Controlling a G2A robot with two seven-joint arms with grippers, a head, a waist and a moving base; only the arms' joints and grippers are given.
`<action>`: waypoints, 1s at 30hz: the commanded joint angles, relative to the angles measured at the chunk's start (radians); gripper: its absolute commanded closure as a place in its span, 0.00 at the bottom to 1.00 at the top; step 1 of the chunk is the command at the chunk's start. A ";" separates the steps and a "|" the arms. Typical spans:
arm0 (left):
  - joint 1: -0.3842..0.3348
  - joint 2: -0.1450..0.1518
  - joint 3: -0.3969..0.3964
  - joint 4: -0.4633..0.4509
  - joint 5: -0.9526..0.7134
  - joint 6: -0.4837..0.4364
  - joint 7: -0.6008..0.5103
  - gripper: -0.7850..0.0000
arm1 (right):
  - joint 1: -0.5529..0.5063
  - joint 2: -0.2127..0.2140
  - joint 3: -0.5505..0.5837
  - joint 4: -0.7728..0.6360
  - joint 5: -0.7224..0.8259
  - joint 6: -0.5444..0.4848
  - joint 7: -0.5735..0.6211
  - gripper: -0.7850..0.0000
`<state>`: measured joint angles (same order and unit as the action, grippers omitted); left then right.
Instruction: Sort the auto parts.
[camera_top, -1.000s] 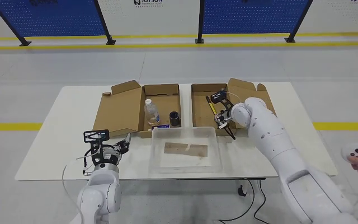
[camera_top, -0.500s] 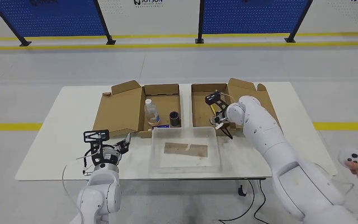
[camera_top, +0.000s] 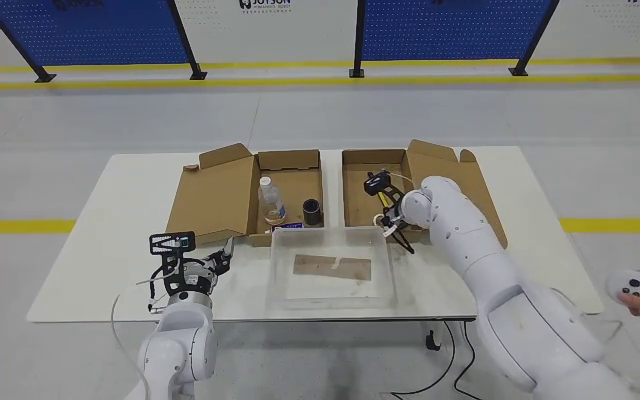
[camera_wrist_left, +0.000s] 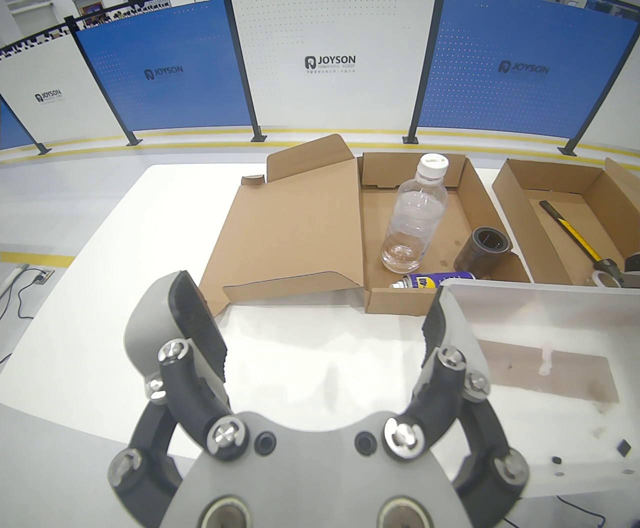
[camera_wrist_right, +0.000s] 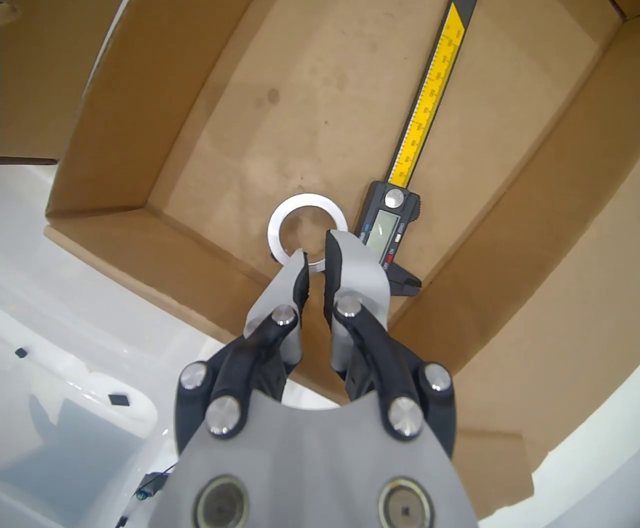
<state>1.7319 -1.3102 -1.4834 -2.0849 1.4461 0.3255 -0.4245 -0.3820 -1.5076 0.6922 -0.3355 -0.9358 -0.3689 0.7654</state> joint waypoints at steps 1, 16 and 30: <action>0.000 0.000 0.000 0.000 0.000 0.000 0.000 0.00 | 0.003 -0.003 -0.001 0.009 -0.001 -0.003 -0.006 0.82; 0.000 0.000 0.000 0.000 0.000 0.000 0.000 0.00 | 0.031 0.027 0.060 -0.046 0.021 -0.055 -0.223 0.00; 0.000 0.000 0.000 0.000 0.000 0.000 0.000 0.00 | -0.295 0.220 0.366 -0.719 -0.014 -0.010 -0.200 0.00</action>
<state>1.7319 -1.3102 -1.4834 -2.0849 1.4461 0.3255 -0.4245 -0.6120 -1.3093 1.0040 -0.9317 -0.9445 -0.3869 0.5387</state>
